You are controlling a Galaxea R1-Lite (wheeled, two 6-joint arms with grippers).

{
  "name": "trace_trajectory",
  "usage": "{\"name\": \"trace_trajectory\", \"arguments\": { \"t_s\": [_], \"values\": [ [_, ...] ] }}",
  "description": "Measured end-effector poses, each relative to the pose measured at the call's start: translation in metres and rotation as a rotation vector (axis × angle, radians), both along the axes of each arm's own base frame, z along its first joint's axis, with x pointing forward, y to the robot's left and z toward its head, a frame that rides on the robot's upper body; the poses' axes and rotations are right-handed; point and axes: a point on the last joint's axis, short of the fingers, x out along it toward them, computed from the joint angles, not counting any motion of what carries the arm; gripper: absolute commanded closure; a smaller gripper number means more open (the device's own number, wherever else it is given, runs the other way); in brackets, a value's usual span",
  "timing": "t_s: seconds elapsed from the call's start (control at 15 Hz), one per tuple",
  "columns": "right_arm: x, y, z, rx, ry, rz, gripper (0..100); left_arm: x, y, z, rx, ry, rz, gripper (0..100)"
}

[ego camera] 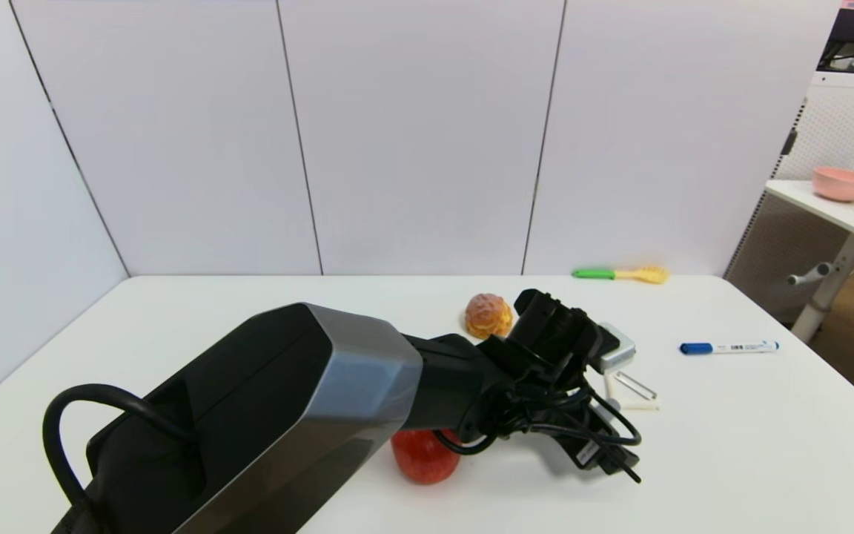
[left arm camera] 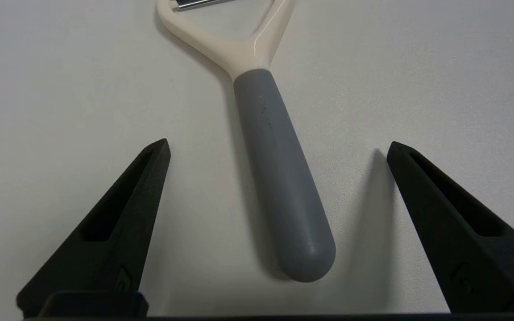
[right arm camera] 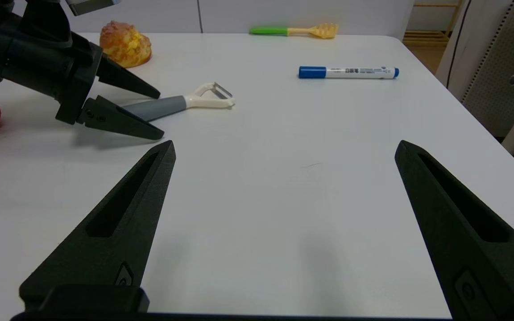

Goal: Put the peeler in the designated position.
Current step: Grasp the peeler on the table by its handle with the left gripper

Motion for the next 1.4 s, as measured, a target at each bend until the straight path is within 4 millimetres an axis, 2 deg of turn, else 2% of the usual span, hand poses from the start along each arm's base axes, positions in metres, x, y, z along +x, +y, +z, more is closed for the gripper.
{"name": "trace_trajectory", "arguments": {
  "t_s": [0.4, 0.47, 1.4],
  "values": [
    [0.0000, 0.0000, 0.0001, 0.000, -0.001, 0.000, 0, -0.0007, 0.0007, 0.0030, -0.003, 0.000, 0.001, 0],
    [0.0000, 0.0000, 0.0000, 0.000, 0.000, 0.000, 0, -0.0008, 0.0008, 0.0035, -0.003, 0.000, 0.001, 100],
    [0.0000, 0.0000, 0.0000, 0.000, 0.000, 0.000, 0, -0.0011, 0.0008, 0.0076, -0.019, -0.013, -0.002, 100]
  ]
}}
